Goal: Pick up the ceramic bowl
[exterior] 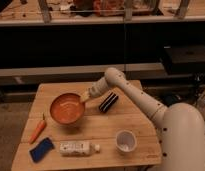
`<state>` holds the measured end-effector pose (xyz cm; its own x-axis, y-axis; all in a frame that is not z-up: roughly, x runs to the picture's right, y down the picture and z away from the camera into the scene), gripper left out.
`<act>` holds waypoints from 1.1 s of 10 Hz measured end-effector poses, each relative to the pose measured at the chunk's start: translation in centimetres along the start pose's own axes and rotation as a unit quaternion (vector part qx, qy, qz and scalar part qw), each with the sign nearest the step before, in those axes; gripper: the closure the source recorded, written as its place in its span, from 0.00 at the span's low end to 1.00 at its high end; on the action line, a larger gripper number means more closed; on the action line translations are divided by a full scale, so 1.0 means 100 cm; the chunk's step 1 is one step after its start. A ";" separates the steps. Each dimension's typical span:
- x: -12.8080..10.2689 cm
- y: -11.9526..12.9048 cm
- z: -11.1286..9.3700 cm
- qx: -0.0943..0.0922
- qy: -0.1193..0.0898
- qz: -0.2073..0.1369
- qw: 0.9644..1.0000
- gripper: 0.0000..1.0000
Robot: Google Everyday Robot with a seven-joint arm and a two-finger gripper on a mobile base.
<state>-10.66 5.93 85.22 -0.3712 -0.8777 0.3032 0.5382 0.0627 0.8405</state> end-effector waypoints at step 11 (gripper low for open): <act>0.003 -0.004 0.004 -0.016 0.006 -0.011 1.000 1.00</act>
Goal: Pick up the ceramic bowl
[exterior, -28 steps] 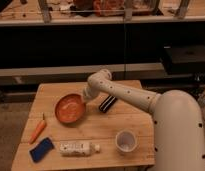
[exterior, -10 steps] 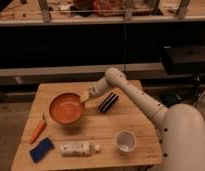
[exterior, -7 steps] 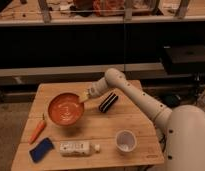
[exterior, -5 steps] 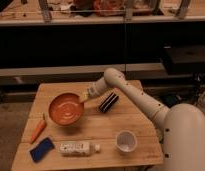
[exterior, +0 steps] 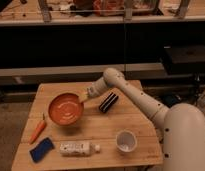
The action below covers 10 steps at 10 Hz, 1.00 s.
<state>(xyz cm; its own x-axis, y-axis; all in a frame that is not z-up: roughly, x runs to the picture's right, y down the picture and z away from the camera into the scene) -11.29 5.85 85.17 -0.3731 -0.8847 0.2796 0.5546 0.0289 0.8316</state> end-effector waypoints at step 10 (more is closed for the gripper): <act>0.001 0.001 0.001 -0.003 -0.001 0.002 1.000 1.00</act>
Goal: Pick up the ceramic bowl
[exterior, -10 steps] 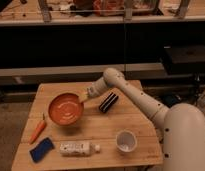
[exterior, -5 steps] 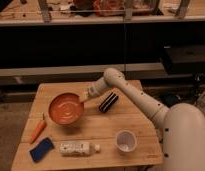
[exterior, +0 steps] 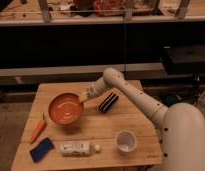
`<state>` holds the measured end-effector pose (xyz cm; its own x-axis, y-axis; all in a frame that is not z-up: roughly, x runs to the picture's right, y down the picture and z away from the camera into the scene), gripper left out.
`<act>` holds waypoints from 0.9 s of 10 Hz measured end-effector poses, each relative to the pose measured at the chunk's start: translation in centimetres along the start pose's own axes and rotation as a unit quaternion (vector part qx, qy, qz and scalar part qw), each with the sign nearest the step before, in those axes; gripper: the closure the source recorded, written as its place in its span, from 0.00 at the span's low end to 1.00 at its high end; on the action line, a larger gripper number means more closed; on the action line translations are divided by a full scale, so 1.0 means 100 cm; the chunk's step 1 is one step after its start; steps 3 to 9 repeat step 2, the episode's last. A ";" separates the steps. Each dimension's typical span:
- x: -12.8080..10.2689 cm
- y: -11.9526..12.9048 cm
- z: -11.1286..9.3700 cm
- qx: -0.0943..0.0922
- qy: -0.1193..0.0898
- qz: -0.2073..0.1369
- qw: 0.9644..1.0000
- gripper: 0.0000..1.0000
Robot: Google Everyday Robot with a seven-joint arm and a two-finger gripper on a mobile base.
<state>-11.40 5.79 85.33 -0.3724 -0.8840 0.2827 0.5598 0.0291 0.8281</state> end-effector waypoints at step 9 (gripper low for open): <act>0.001 0.000 0.001 -0.001 0.000 0.000 1.000 1.00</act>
